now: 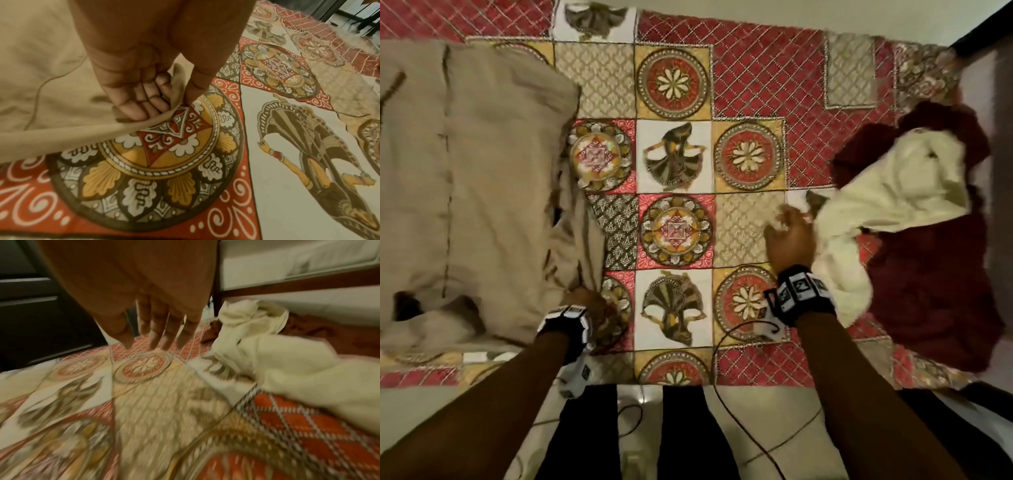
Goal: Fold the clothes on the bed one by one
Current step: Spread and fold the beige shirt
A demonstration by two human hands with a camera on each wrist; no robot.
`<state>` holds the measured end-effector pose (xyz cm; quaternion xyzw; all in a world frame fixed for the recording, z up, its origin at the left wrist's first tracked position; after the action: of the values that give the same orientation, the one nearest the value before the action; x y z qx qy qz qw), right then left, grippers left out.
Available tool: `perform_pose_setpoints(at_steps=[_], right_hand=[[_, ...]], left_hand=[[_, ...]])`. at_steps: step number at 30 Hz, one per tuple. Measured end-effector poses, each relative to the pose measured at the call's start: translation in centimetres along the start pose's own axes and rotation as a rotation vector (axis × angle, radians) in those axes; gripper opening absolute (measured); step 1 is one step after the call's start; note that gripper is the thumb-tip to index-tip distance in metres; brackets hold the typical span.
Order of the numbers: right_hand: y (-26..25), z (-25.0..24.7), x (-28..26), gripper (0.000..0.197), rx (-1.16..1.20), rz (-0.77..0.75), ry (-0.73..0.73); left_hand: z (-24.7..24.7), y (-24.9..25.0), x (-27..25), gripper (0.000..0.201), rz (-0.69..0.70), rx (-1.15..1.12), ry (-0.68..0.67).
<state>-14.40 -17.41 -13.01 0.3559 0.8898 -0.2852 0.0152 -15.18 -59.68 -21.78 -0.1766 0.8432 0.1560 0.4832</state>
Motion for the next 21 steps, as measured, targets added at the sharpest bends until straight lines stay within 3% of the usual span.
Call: perform_pose_setpoints(at_steps=[1, 4, 7, 9, 13, 14, 18, 21], right_hand=[[-0.9, 2.5, -1.6, 0.035, 0.04, 0.009, -0.148], [-5.0, 11.1, -7.9, 0.008, 0.175, 0.021, -0.52], [-7.0, 18.2, -13.5, 0.011, 0.18, 0.076, -0.781], [-7.8, 21.9, -16.1, 0.037, 0.302, 0.193, -0.855], [-14.6, 24.3, -16.9, 0.019, 0.551, 0.396, -0.82], [-16.1, 24.8, -15.9, 0.022, 0.582, 0.42, -0.809], [-20.8, 27.4, -10.9, 0.076, 0.692, 0.494, -0.886], [-26.0, 24.6, -10.2, 0.06, 0.992, 0.577, -1.066]], left_hand=[[-0.3, 0.8, -1.1, 0.061, -0.003, -0.056, 0.0], [-1.4, -0.2, -2.4, 0.077, 0.036, -0.246, 0.08], [-1.0, -2.7, -2.4, 0.054, 0.058, -0.413, 0.032], [-1.4, -4.5, -2.7, 0.05, 0.155, -0.478, 0.023], [-3.1, -7.9, -2.4, 0.045, 0.257, -0.418, 0.112], [-3.1, -8.7, -2.3, 0.044, 0.281, -0.409, 0.108], [-1.1, -11.3, -1.6, 0.062, 0.303, -0.227, 0.083], [-1.1, -11.3, -2.1, 0.035, 0.281, -0.199, 0.042]])
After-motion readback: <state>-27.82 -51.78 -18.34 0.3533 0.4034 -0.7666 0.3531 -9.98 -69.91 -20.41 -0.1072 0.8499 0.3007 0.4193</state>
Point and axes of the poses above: each hand's wrist, its own x-axis towards the middle knuckle, its own z-axis out of the palm, y = z × x, the point moved 2 cm from there along x, towards the middle knuckle, and after that the axes turned 6 degrees about -x, right-handed, at the moved point
